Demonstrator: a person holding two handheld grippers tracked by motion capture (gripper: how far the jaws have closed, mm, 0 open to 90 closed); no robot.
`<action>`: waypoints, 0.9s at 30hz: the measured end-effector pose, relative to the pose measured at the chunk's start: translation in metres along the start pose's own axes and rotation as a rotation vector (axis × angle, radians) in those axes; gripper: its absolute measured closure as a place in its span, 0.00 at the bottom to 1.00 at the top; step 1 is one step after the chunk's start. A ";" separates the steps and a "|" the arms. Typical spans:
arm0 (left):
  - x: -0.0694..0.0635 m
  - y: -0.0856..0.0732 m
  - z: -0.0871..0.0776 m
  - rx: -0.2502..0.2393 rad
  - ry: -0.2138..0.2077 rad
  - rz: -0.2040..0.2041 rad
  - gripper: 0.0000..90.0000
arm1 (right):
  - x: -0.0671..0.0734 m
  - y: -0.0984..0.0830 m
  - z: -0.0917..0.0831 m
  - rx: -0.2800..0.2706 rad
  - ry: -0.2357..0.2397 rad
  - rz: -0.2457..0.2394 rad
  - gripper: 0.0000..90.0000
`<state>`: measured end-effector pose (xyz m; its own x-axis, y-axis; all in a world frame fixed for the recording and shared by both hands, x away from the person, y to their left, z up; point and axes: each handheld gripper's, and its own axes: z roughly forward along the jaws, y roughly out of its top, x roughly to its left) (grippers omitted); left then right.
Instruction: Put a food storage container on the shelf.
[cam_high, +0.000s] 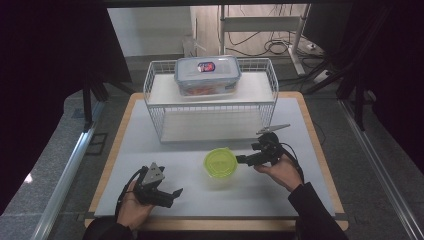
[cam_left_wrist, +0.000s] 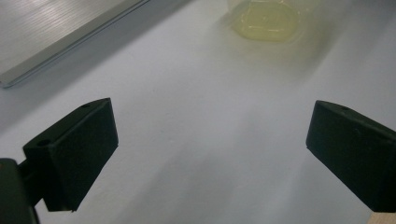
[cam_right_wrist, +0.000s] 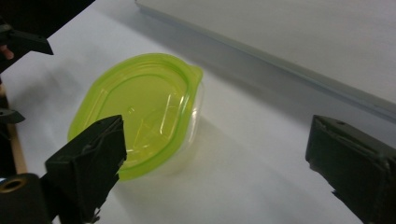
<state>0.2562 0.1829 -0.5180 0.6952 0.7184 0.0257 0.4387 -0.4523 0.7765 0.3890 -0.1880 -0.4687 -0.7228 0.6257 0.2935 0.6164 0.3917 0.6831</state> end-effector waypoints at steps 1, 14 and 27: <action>0.000 0.000 0.000 0.001 0.000 -0.001 0.03 | -0.001 0.002 0.002 0.011 0.012 0.004 0.10; -0.001 -0.001 0.003 0.022 0.000 0.009 0.03 | -0.005 0.018 0.029 0.087 0.131 0.006 0.49; -0.003 -0.001 0.005 0.036 -0.004 0.025 0.03 | -0.021 0.020 0.044 0.129 0.276 0.115 0.75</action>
<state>0.2566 0.1786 -0.5216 0.7087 0.7042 0.0424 0.4412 -0.4893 0.7523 0.4297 -0.1637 -0.4905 -0.6930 0.4712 0.5457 0.7204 0.4226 0.5500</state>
